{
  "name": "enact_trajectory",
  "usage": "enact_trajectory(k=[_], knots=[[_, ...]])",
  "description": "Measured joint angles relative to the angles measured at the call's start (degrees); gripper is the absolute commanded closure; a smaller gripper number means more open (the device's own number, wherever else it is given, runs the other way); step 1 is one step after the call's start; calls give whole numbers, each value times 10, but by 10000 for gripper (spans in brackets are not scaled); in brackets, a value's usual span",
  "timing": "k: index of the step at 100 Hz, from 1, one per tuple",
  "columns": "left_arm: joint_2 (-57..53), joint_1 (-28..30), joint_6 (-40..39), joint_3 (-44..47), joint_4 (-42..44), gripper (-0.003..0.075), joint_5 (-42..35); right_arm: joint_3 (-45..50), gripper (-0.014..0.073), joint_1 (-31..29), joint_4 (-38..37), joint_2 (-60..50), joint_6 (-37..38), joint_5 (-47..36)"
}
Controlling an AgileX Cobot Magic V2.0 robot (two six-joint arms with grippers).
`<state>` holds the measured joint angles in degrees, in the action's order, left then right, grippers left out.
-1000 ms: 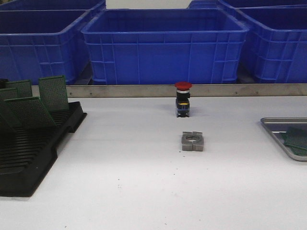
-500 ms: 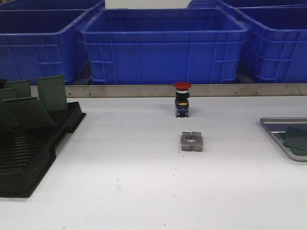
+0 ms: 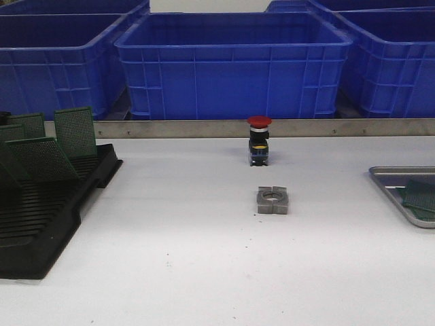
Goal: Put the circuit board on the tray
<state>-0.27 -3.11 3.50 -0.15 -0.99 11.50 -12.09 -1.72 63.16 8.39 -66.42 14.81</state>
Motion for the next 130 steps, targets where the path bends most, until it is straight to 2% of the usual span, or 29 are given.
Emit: enact_trajectory(k=[74,107,120,130], knots=[[0,0,0,0,0,737,0,0,653,0,0,0,0,-1],[0,0,0,0,0,737,0,0,653,0,0,0,0,-75],[0,0,0,0,0,737,1,0,653,-5,-61,0,17,-115],[0,0,0,0,0,737,1,0,653,-15,-171,0,119,-119]])
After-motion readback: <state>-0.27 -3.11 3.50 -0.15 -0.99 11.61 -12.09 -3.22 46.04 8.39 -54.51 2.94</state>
